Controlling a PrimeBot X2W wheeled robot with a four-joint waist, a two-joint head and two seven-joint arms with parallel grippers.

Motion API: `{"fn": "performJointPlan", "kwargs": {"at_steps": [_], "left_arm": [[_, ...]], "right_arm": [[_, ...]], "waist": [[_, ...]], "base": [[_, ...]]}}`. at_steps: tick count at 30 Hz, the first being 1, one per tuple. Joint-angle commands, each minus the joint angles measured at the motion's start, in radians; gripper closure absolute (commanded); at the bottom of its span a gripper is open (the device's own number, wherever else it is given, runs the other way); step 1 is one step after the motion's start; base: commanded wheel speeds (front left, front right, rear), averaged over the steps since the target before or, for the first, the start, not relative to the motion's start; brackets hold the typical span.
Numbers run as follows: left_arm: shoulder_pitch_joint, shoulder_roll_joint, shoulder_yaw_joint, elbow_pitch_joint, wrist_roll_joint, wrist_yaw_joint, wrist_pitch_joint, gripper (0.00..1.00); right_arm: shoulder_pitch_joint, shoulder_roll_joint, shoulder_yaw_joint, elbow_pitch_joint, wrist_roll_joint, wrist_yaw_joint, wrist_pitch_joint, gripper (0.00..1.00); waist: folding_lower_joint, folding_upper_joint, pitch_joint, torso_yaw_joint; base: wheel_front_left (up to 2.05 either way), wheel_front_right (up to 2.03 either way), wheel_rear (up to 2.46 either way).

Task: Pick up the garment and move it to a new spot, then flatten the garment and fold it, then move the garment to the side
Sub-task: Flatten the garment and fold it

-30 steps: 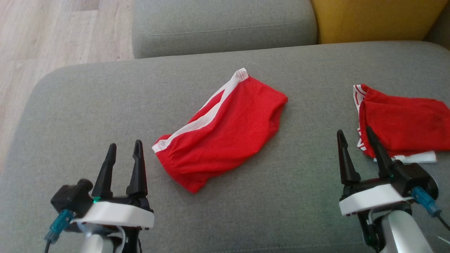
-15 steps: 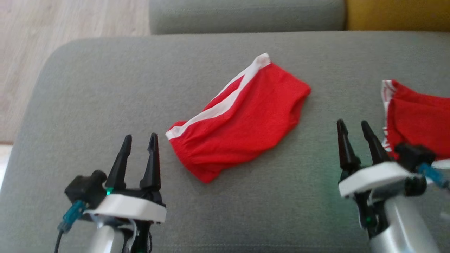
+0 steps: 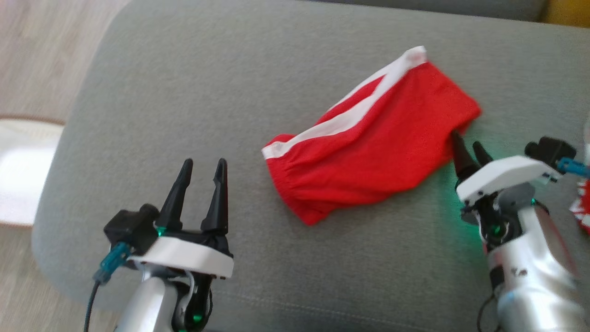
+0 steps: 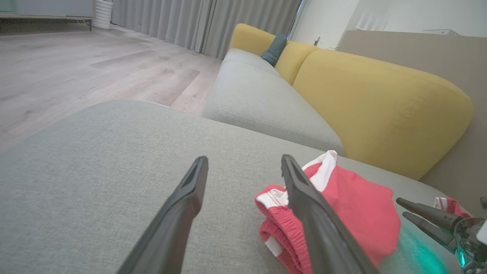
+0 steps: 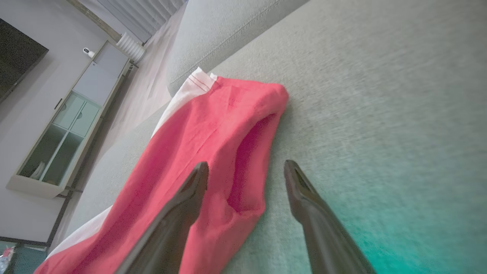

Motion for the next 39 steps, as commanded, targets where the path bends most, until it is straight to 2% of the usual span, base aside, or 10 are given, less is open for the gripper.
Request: {"fn": "performJointPlan", "kwargs": {"at_steps": [1, 8, 15, 24, 25, 26, 34, 39], "left_arm": [[-0.046, 0.002, 0.020, -0.023, 0.007, -0.005, -0.008, 0.00], [-0.059, 0.002, -0.006, -0.026, -0.001, 0.004, -0.008, 0.00], [-0.070, 0.002, -0.015, -0.036, -0.010, 0.006, -0.008, 0.00], [-0.095, 0.002, -0.031, -0.037, -0.025, 0.009, -0.008, 0.00], [-0.098, 0.002, -0.032, -0.037, -0.027, 0.010, -0.008, 0.00], [-0.100, 0.002, -0.033, -0.036, -0.028, 0.011, -0.008, 0.00], [-0.091, 0.002, -0.018, -0.017, -0.020, 0.013, -0.008, 0.00], [-0.070, 0.002, -0.003, -0.009, -0.005, 0.010, -0.008, 0.00]], "right_arm": [[-0.065, 0.004, 0.005, 0.004, 0.010, -0.001, 0.002, 0.00], [-0.176, 0.004, -0.077, 0.206, 0.018, -0.001, -0.018, 0.00], [-0.287, 0.004, -0.151, 0.386, -0.080, -0.001, -0.041, 0.00], [-0.411, -0.005, -0.214, 0.516, -0.191, -0.001, -0.044, 0.00], [-0.421, -0.005, -0.218, 0.524, -0.199, -0.001, -0.045, 0.40], [-0.431, -0.004, -0.219, 0.528, -0.208, -0.001, -0.052, 1.00], [-0.426, 0.002, -0.234, 0.498, -0.152, -0.001, -0.159, 1.00], [-0.343, 0.003, -0.189, 0.445, 0.004, -0.001, -0.213, 1.00]], "waist": [[0.0000, 0.0000, 0.030, 0.037], [0.0000, 0.0000, 0.048, 0.072], [0.0000, 0.0000, 0.076, 0.090], [0.0000, 0.0000, 0.111, 0.109], [0.0000, 0.0000, 0.113, 0.110], [0.0000, 0.0000, 0.114, 0.110], [0.0000, 0.0000, 0.069, 0.062], [0.0000, 0.0000, 0.005, -0.010]], "base": [[0.00, 0.00, 0.00], [0.00, 0.00, 0.00], [0.00, 0.00, 0.00], [0.00, 0.00, 0.00], [0.00, 0.00, 0.00], [0.00, 0.00, 0.00], [0.00, 0.00, 0.00], [0.00, 0.00, 0.00]]}}
